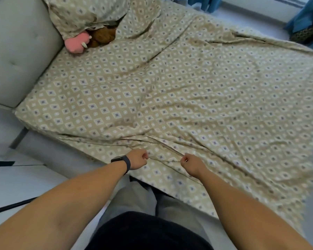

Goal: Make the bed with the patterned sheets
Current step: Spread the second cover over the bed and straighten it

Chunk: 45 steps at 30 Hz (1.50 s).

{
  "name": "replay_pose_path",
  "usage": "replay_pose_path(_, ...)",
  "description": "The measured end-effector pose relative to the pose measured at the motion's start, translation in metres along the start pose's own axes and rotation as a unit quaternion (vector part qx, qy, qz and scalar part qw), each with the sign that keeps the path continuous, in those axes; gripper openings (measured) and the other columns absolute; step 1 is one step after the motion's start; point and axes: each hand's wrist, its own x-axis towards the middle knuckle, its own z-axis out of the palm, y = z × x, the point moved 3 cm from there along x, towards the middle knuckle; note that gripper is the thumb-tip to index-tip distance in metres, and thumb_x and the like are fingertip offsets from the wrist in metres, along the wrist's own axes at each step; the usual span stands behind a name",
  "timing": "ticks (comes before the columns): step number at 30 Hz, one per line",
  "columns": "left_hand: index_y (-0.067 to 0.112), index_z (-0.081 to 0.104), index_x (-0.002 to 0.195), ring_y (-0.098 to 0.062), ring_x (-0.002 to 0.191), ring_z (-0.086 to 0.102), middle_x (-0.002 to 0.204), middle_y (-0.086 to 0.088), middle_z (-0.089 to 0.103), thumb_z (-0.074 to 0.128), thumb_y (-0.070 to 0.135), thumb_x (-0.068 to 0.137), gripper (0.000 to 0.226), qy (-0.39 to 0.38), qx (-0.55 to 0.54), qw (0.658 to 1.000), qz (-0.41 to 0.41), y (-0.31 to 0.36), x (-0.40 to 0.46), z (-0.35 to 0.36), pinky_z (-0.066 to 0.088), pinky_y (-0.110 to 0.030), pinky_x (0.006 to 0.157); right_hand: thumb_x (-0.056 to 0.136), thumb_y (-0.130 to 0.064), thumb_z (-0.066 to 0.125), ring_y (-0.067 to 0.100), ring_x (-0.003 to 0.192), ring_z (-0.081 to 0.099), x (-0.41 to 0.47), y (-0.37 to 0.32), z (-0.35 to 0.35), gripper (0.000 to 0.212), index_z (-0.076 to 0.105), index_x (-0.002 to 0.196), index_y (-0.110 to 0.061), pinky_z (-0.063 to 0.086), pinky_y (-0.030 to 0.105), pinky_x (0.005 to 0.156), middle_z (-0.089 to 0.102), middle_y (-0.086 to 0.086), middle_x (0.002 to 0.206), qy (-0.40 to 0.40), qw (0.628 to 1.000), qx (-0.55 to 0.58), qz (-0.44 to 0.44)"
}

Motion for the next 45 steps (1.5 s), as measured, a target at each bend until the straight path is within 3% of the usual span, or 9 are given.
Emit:
replay_pose_path(3,0.029,0.054,0.09,-0.023,0.097,0.057,0.119,-0.006,0.063,0.057,0.014,0.093,0.015,0.001,-0.004,1.0,-0.002,-0.001,0.017,0.001,0.046,-0.032,0.08,0.097,-0.021,0.05,0.023,0.088,0.061,0.017,0.009,-0.005,0.01,0.059,0.101,-0.018,0.052,0.038,0.078,0.065,0.004,0.1,-0.002,0.998,-0.058,0.018)
replay_pose_path(9,0.027,0.054,0.113,-0.023,0.095,0.055,0.119,-0.006,0.058,0.058,0.019,0.093,0.021,0.007,0.005,1.0,-0.029,-0.033,0.093,0.03,0.05,-0.038,0.085,0.095,-0.023,0.049,0.029,0.113,0.055,0.091,0.045,0.017,0.033,0.055,0.127,-0.022,0.051,0.047,0.094,0.054,0.005,0.126,-0.002,0.984,-0.175,0.04)
replay_pose_path(13,0.023,0.048,0.134,-0.026,0.109,0.053,0.132,-0.005,0.048,0.059,0.014,0.091,0.045,0.046,0.012,0.998,-0.042,-0.046,0.143,0.064,0.053,-0.044,0.088,0.093,-0.029,0.055,0.035,0.12,0.051,0.143,0.081,0.038,0.054,0.04,0.144,-0.024,0.052,0.051,0.091,0.041,0.007,0.141,0.037,0.984,-0.162,0.066)
replay_pose_path(18,0.021,0.041,0.143,-0.03,0.12,0.046,0.138,-0.005,0.042,0.062,0.014,0.087,0.06,0.17,0.173,0.969,0.046,-0.031,0.189,0.083,0.045,-0.041,0.094,0.09,-0.038,0.062,0.038,0.122,0.043,0.174,0.128,0.049,0.068,0.028,0.147,-0.024,0.047,0.048,0.084,0.034,0.011,0.141,0.111,0.973,-0.171,0.108)
replay_pose_path(22,0.021,0.041,0.143,-0.032,0.129,0.044,0.141,-0.006,0.046,0.064,0.015,0.083,0.065,0.219,0.294,0.924,0.112,-0.024,0.233,0.101,0.036,-0.045,0.108,0.093,-0.035,0.057,0.039,0.119,0.043,0.209,0.149,0.056,0.062,0.024,0.145,-0.025,0.047,0.052,0.087,0.038,0.011,0.137,0.095,0.953,-0.271,0.1)
replay_pose_path(25,0.021,0.045,0.14,-0.032,0.131,0.045,0.14,-0.005,0.052,0.06,0.011,0.086,0.057,0.221,0.33,0.912,0.101,-0.021,0.258,0.108,0.024,-0.051,0.116,0.096,-0.015,0.05,0.036,0.114,0.051,0.221,0.162,0.05,0.032,0.043,0.128,-0.018,0.043,0.051,0.09,0.054,0.01,0.123,0.119,0.93,-0.334,0.098)
replay_pose_path(30,0.024,0.057,0.117,-0.03,0.098,0.059,0.102,-0.003,0.063,0.05,0.008,0.094,0.029,0.113,0.316,0.939,0.071,-0.015,0.252,0.11,0.035,-0.046,0.101,0.098,-0.014,0.045,0.035,0.101,0.061,0.203,0.176,0.042,0.024,0.054,0.12,-0.015,0.048,0.039,0.077,0.063,0.012,0.111,0.047,0.963,-0.26,0.056)
replay_pose_path(36,0.019,0.05,0.096,-0.027,0.078,0.054,0.094,-0.004,0.059,0.042,0.019,0.1,0.009,0.001,0.319,0.946,0.054,-0.015,0.158,0.123,0.044,-0.036,0.071,0.098,-0.017,0.047,0.029,0.089,0.062,0.114,0.185,0.042,0.02,0.059,0.114,-0.02,0.055,0.039,0.079,0.066,0.01,0.108,-0.024,0.978,-0.197,0.066)
replay_pose_path(45,0.017,0.054,0.093,-0.026,0.082,0.053,0.101,-0.009,0.06,0.045,0.016,0.1,0.01,-0.163,0.288,0.944,0.006,-0.025,0.027,0.149,0.041,-0.034,0.071,0.096,-0.012,0.045,0.031,0.099,0.064,-0.034,0.188,0.081,0.026,0.067,0.109,-0.015,0.051,0.035,0.083,0.067,0.012,0.112,-0.045,0.977,-0.186,0.092)
